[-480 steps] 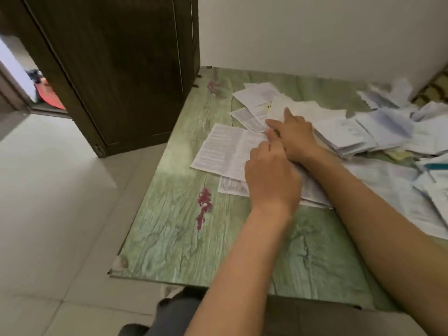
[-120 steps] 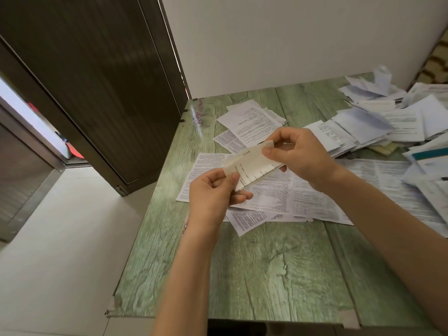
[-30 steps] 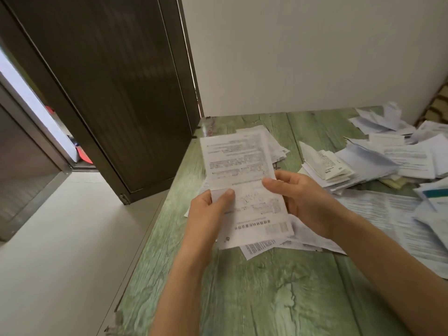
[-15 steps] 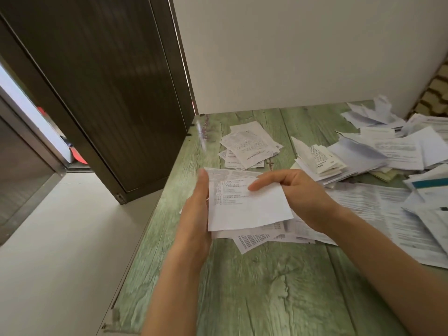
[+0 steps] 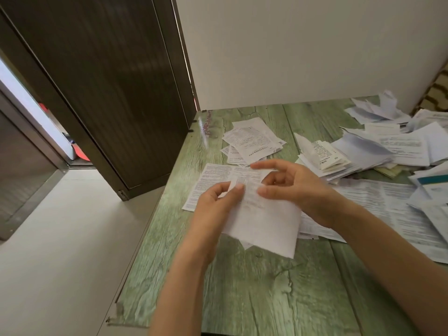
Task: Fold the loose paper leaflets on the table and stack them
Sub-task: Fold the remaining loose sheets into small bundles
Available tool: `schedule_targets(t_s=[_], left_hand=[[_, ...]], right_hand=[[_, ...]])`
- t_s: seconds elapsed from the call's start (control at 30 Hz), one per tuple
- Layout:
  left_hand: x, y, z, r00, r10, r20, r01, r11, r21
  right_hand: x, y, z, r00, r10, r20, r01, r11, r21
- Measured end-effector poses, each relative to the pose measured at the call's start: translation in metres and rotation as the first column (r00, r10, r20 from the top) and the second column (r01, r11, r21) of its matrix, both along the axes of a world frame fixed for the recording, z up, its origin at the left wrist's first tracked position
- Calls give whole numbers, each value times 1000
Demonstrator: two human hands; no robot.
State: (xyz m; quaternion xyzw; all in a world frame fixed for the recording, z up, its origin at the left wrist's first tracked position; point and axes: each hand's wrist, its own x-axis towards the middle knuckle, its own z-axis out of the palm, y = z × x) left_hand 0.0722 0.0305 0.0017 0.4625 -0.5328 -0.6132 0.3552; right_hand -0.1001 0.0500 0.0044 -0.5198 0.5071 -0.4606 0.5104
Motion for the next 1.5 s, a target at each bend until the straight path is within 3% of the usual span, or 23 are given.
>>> schedule_targets(t_s=[0.1,0.17,0.33,0.47,0.57,0.67,0.8,0.97,1.13,1.27,1.5], left_hand=[[0,-1,-1,997,20,-77,-18,1000,25],[-1,-1,-2,992,41,-118,-39,999,19],[-5,-1,-1,971,213,-108,-224,970,-98],[-6,-1,-2,969,238,-61,-245,953,-176],[-6,0,3,951,264,-163,-267,964,3],[-5,0,7,935,228,-271,-156,952,265],[-5,3,6,964,67,-257,30,933,358],[-5,6,6,972,-39,-232,121,929,351],[-5,4,2,990,-8,-139,41,970,239],[-3,3,-2,999,-2,-51,9,991,134],[-4,4,-4,998,-33,56,35,999,-32]], right_hand=[[2,-4,-2,972,-211,108,219,973,-70],[3,-4,-2,947,-265,181,279,958,-59],[2,-4,-2,955,-256,148,268,960,-74],[3,-4,-4,971,-226,76,230,971,-62],[5,-4,-5,965,-256,62,260,963,-72],[6,-4,-5,960,-265,85,272,958,-85],[7,-4,-6,964,-246,103,259,956,-141],[8,-4,-7,970,-232,75,241,958,-153],[4,-6,-4,956,-255,145,254,967,28],[5,-4,-6,991,-132,-15,132,988,76],[8,-1,-7,994,-77,-81,79,997,15]])
